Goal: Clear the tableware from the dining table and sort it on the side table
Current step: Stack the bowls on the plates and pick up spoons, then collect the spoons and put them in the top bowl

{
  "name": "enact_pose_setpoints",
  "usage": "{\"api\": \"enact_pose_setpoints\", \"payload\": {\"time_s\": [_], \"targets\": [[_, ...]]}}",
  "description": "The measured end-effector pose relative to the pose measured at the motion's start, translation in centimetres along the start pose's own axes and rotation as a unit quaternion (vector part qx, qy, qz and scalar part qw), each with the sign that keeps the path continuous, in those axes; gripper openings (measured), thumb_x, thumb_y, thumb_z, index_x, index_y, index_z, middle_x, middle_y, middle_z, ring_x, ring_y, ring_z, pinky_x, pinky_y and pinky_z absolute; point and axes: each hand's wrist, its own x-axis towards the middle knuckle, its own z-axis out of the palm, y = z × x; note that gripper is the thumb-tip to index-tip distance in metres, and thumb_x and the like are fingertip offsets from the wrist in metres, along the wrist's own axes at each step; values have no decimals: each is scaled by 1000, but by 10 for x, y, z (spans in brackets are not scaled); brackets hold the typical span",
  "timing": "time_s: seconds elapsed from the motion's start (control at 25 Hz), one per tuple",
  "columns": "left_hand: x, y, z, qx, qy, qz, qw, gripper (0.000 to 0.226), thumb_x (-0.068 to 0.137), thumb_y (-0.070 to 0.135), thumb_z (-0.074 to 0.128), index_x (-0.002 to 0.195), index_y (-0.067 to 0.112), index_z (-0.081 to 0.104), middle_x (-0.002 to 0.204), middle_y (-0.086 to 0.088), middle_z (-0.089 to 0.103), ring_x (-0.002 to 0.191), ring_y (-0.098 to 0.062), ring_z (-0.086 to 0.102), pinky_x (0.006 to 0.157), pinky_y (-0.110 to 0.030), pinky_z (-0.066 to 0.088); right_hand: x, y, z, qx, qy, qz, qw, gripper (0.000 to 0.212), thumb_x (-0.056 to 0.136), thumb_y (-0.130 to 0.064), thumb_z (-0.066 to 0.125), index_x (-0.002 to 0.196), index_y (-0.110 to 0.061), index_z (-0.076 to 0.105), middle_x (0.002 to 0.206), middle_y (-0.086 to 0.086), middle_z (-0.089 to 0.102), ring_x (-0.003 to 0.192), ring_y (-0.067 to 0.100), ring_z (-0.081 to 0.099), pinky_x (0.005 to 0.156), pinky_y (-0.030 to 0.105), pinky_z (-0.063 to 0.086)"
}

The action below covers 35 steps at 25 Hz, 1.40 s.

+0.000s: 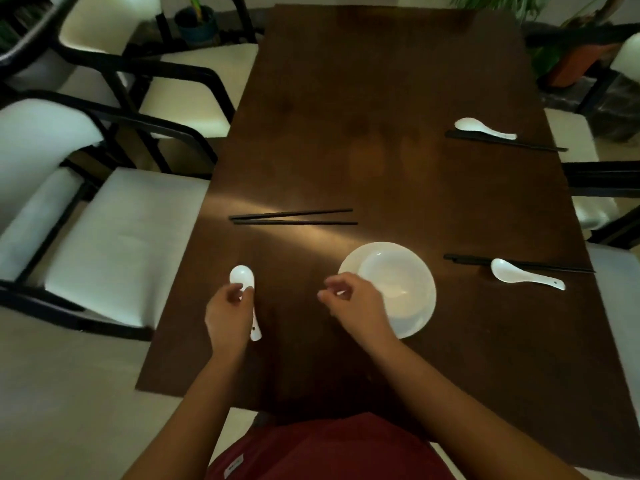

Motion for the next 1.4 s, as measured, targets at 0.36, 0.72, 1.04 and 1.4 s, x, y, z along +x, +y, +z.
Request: {"api": "enact_pose_setpoints", "payload": {"time_s": [0.36,0.72,1.04,1.4], "targets": [[21,-41,-3,-4,-118,-145,982,10,81,16,66,74,16,73,75,-6,72,75,-22,70,80,-41,57,6,-11,122,-84,-134,80,984,31,87,-16,63,116,-6,62,110,12,68,93,24,67,88,34,53],[19,-27,-11,-152,-219,-204,942,12,86,7,60,94,4,69,94,-15,70,81,-19,67,73,-25,55,12,-8,110,-84,-105,83,987,20,85,-20,63,104,-15,69,104,4,70,92,16,64,77,24,49],[3,67,2,-352,-375,-162,842,16,92,5,49,97,3,64,88,-9,74,82,-17,71,64,-27,58,-13,-26,23,147,-36,62,987,10,84,-17,67,92,-24,67,89,-11,65,78,11,67,65,15,57],[-59,154,89,-211,-435,-67,873,22,87,3,57,107,5,66,103,-12,70,93,-23,68,72,-29,57,-23,10,-98,198,105,37,974,17,83,-11,67,83,-29,67,77,-18,67,66,0,68,55,11,52]]}}
